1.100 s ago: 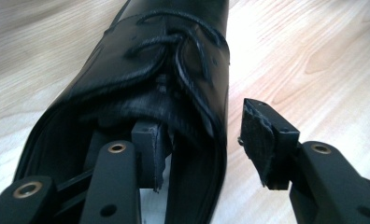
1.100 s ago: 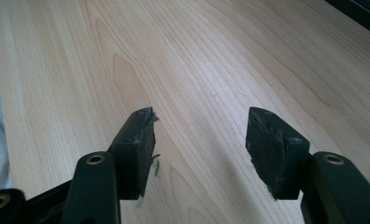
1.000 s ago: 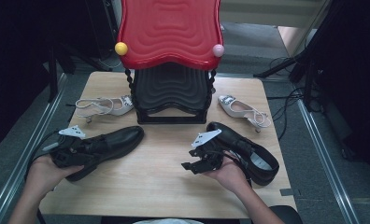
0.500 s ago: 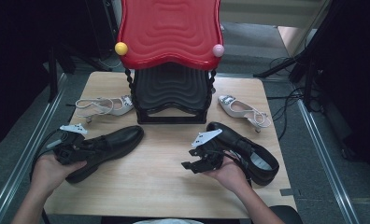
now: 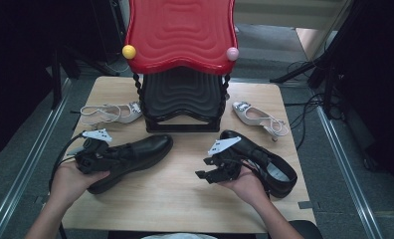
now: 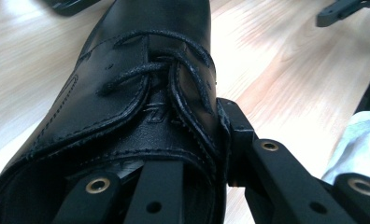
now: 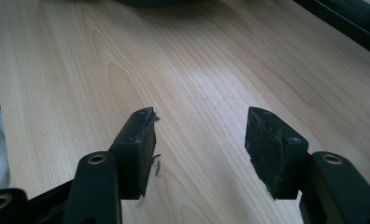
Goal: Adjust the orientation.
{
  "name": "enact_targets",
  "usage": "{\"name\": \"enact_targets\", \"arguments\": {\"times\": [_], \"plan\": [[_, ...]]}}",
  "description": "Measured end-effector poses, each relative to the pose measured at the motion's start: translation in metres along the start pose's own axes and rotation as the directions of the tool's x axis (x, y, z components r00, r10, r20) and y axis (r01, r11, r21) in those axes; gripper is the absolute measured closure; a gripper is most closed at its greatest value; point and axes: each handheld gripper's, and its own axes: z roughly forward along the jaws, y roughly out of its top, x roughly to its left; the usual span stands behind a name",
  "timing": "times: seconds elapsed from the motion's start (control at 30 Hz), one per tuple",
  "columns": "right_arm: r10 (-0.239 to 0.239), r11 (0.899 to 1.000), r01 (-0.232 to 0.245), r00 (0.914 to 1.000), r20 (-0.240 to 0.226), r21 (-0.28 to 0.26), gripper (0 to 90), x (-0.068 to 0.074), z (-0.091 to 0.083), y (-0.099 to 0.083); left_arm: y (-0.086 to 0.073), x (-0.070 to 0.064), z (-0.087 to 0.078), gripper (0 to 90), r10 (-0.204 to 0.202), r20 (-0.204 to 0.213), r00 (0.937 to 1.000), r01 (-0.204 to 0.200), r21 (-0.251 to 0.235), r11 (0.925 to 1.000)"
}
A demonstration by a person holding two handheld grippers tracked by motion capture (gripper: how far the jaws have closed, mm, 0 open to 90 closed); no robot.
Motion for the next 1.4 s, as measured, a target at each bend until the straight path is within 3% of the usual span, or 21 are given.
{"name": "enact_targets", "arguments": {"times": [0.13, 0.33, 0.5, 0.67, 0.77, 0.97, 1.07, 1.17, 1.33, 1.4], "plan": [[0.005, 1.000, -0.005, 0.9999, 0.009, -0.012, 44.2, -0.001, -0.004, -0.001, 0.014, -0.009, 0.013, 80.4, 0.006, 0.032, 0.9995, -0.006, 0.010, 0.9999], [0.008, 1.000, -0.008, 0.9998, 0.020, -0.022, 44.0, -0.002, -0.008, -0.004, 0.031, -0.021, 0.031, 80.4, 0.014, 0.033, 0.9994, -0.015, 0.025, 0.9996], [0.021, 0.999, -0.020, 0.9995, 0.023, -0.032, 44.0, -0.003, -0.012, -0.006, 0.054, -0.037, 0.052, 80.0, 0.021, 0.051, 0.9985, -0.023, 0.040, 0.9989], [0.028, 0.999, -0.027, 0.9990, 0.034, -0.034, 44.0, -0.003, -0.015, -0.009, 0.066, -0.052, 0.067, 79.9, 0.033, 0.038, 0.9987, -0.035, 0.051, 0.9981], [0.034, 0.999, -0.033, 0.9987, 0.039, -0.033, 44.0, -0.003, -0.016, -0.011, 0.068, -0.057, 0.076, 79.7, 0.038, 0.047, 0.9982, -0.040, 0.055, 0.9977], [0.041, 0.999, -0.039, 0.9980, 0.048, -0.034, 44.0, -0.002, -0.016, -0.014, 0.063, -0.064, 0.094, 79.5, 0.011, 0.046, 0.9989, -0.013, 0.050, 0.9986], [0.042, 0.999, -0.040, 0.9978, 0.052, -0.028, 44.0, -0.002, -0.015, -0.015, 0.063, -0.070, 0.101, 79.4, 0.027, 0.028, 0.9993, -0.028, 0.052, 0.9983], [0.048, 0.999, -0.047, 0.9973, 0.057, -0.020, 44.0, -0.001, -0.013, -0.017, 0.062, -0.072, 0.105, 79.0, 0.009, 0.043, 0.9991, -0.011, 0.041, 0.9991], [0.050, 0.999, -0.049, 0.9969, 0.060, -0.017, 44.1, -0.001, -0.013, -0.019, 0.060, -0.075, 0.109, 75.3, 0.024, 0.059, 0.9980, -0.027, 0.050, 0.9984], [0.053, 0.999, -0.052, 0.9964, 0.065, -0.016, 44.1, -0.002, -0.013, -0.020, 0.059, -0.071, 0.108, 72.5, 0.018, 0.084, 0.9963, -0.023, 0.053, 0.9983]]}}
